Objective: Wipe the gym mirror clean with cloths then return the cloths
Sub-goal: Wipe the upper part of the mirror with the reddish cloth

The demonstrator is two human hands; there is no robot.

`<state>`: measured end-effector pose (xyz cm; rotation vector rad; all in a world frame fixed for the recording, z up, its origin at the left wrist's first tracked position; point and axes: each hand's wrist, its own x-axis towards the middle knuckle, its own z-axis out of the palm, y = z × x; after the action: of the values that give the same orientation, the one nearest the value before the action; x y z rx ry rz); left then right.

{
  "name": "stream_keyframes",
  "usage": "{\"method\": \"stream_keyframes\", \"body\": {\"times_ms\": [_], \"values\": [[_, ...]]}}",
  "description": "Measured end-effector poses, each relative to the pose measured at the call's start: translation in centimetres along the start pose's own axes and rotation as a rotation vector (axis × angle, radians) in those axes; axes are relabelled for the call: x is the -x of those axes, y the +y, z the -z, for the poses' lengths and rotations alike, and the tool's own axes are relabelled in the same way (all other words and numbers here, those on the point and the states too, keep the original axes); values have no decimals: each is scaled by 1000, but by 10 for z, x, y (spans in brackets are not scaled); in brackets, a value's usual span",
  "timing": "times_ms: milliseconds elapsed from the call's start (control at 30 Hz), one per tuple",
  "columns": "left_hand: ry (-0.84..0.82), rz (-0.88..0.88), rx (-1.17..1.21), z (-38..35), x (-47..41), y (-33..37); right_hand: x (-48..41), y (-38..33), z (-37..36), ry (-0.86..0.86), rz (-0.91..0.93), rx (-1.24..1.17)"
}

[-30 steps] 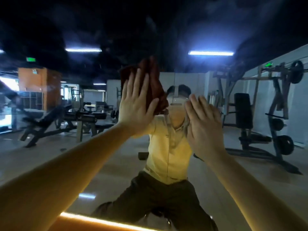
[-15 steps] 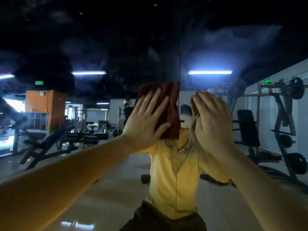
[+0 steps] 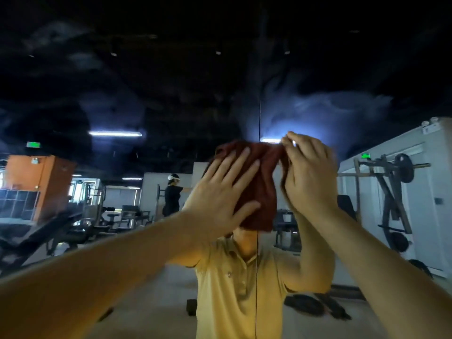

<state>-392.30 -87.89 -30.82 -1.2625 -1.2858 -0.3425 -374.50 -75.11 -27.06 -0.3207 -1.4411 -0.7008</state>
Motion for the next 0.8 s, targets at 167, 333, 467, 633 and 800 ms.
{"method": "stream_keyframes", "body": {"times_ms": [167, 333, 467, 633, 800], "values": [[80, 316, 81, 39, -162, -52, 4, 13, -17, 40, 35, -4], [128, 288, 84, 24, -137, -18, 5, 8, -12, 82, -21, -47], [52, 72, 9, -6, -14, 26, 2, 7, -4, 102, -128, -60], [48, 88, -28, 19, -86, -15, 4, 9, -8, 129, -85, 19], [82, 288, 54, 45, -188, -38, 5, 9, -7, 90, -67, 21]]}}
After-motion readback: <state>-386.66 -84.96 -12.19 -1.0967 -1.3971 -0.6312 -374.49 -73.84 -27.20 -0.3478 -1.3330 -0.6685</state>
